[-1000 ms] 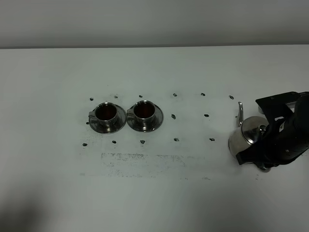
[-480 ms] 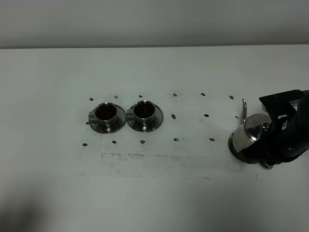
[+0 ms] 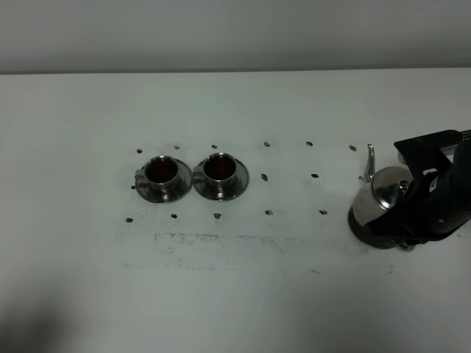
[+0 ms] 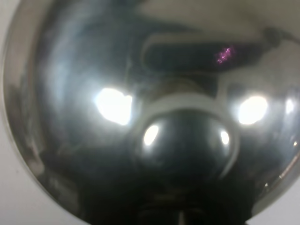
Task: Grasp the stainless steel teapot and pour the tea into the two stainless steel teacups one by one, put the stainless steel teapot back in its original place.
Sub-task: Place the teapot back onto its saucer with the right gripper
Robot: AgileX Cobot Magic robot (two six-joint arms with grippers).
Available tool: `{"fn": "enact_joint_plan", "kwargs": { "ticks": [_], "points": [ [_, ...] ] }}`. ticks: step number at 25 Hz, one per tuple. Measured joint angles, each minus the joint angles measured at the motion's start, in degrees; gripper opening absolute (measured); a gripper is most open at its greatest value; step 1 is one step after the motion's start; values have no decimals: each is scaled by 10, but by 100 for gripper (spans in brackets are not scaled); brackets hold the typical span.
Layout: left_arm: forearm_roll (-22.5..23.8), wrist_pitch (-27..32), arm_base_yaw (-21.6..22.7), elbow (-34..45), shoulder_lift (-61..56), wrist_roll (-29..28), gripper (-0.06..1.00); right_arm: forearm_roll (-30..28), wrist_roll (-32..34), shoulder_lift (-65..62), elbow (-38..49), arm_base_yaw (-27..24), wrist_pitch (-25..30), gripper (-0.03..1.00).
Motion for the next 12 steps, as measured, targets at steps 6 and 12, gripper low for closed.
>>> {"fn": "enact_joint_plan", "kwargs": {
  "ticks": [6,12],
  "points": [
    [0,0,0,0,0,0,65,0,-1,22,-1,0,-1,20],
    [0,0,0,0,0,0,65,1,-4,22,-1,0,-1,20]
  ]
}}
